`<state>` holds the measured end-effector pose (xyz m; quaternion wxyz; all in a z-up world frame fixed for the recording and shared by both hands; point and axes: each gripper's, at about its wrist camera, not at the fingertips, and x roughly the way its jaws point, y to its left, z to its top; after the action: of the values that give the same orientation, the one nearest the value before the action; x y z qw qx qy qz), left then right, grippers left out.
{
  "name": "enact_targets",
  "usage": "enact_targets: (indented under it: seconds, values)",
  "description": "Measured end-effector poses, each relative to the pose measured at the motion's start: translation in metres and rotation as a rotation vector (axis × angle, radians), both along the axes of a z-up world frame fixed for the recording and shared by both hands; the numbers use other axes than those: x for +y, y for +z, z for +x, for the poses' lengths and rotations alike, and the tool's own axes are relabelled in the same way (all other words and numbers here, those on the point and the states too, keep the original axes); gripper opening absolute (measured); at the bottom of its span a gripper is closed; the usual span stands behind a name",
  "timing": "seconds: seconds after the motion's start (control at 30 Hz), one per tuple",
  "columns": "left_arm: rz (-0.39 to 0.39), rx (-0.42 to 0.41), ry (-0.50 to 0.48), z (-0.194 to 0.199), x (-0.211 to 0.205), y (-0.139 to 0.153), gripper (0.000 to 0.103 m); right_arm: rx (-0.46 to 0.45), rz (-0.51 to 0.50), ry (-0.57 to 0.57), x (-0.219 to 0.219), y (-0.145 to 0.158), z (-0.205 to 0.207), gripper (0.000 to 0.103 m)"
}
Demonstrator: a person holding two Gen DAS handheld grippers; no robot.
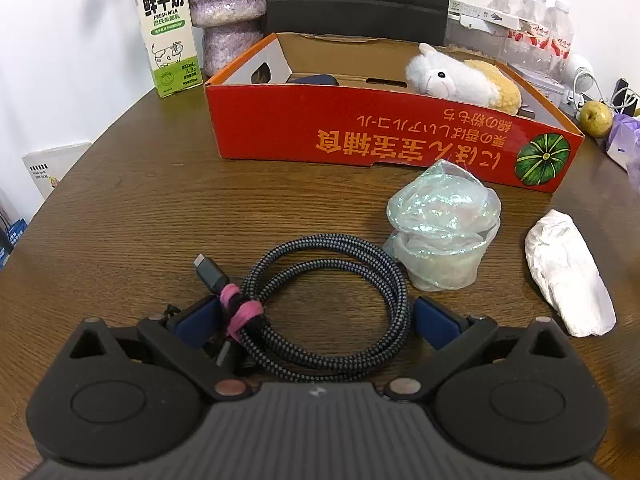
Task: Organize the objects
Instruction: 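Carry the black cable and lavender cloth in both grippers over the red box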
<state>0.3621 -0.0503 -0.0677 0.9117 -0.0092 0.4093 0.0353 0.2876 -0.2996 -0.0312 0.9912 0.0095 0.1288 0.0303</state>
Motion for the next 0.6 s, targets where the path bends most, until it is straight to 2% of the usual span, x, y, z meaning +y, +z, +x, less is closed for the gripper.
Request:
enact_targets:
  seconds: [0.1, 0.4, 0.6]
  values:
    - [0.000, -0.022, 0.007, -0.004, 0.000, 0.002, 0.094, 0.000, 0.000, 0.000, 0.000, 0.000, 0.000, 0.045]
    - [-0.010, -0.062, 0.062, -0.020, 0.008, 0.006, 0.092, -0.003, -0.002, -0.001, -0.002, 0.000, 0.001, 0.045]
    - [-0.004, -0.143, 0.082, -0.036, 0.015, 0.025, 0.092, -0.014, -0.033, -0.002, 0.002, 0.001, -0.001, 0.045]
